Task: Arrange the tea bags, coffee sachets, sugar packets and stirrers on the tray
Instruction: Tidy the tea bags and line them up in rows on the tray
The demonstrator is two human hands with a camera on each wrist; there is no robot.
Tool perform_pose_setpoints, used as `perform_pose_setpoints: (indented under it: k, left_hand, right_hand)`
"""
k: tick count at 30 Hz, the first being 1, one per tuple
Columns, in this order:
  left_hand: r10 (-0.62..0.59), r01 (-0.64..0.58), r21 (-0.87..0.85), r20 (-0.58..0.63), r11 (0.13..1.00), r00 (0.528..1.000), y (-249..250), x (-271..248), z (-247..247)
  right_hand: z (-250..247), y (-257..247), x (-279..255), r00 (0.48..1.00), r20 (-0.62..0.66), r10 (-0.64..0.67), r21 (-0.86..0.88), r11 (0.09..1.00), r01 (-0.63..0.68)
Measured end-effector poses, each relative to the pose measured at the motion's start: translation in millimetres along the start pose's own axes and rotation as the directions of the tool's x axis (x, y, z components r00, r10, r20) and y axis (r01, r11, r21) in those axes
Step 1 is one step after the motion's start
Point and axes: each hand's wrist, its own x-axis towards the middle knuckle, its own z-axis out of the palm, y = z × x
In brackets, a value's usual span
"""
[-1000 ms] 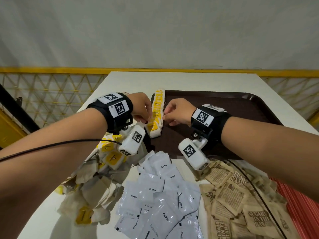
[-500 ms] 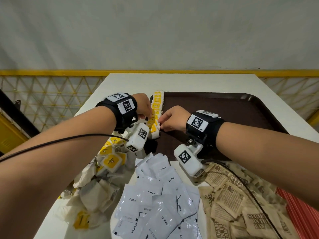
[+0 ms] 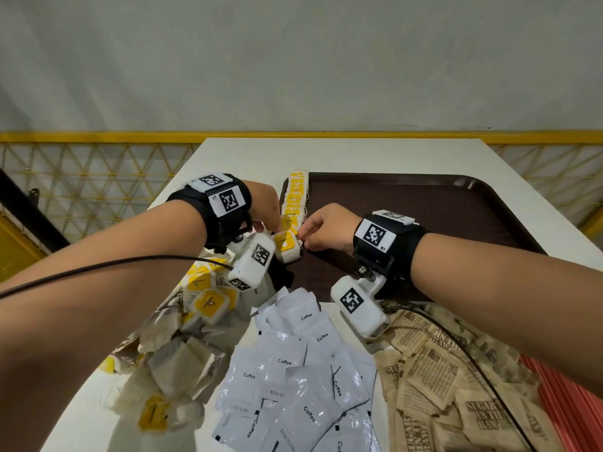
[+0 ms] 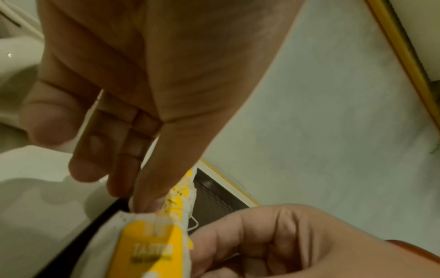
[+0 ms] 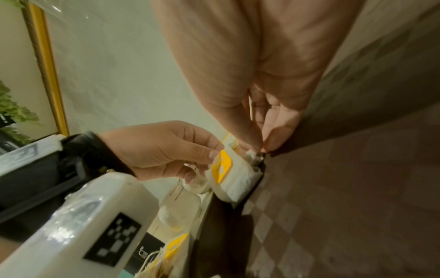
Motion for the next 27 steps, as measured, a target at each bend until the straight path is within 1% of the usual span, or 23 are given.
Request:
perform_pose_setpoints:
  k: [2,5,9,14,18,20,23,27]
  left_hand:
    - [-0.004,0.003,0.017,0.021,1.000,1.000,1,0,0]
    - [0.005,-0.005,-0.025,0.031,1.000,1.000,3,-2,0]
    - [0.043,-0.044,-0.023,-0.052,0.999,0.998,3,0,-6]
    - [0.066,-0.061,0.063,-0.090,0.996,0.994,14,7,-10]
    - [0.068,-0.063,0.065,-0.072,0.996,0.995,16,13,-9]
    - [0.057,-0.053,0.052,-0.077,0.997,0.995,15,16,-7]
    - [0.041,-0.041,0.004,-0.117,0.999,0.992,11,18,-5]
    - [0.000,-0.016,-0.095,-0.165,0.995,0.986,9,17,-5]
  right_hand:
    - [1,1,0,1.000,-0.008,-0.006,-0.019,1.000,0.006]
    - [1,2,-1,1.000,-0.005,-0.016,-0.023,1.000,0.016]
    - [-2,2,-3,1.000,-0.004,-0.004,0.023,1.000,0.004]
    - [-2,2,-7,0.998,0.055,-0.006,0.065,0.998,0.002]
    - [0,-2,-7,0.994,0.112,0.016,0.039,0.999,-0.021]
    - [2,-3,-7,0.992,0.122,0.022,0.013,1.000,-0.024]
    - [4,-4,-5,0.993,0.117,0.022,-0.012,1.000,-0.021]
    - [6,-3,-2,0.998,0.051,0.021,-0.033,0.999,-0.019]
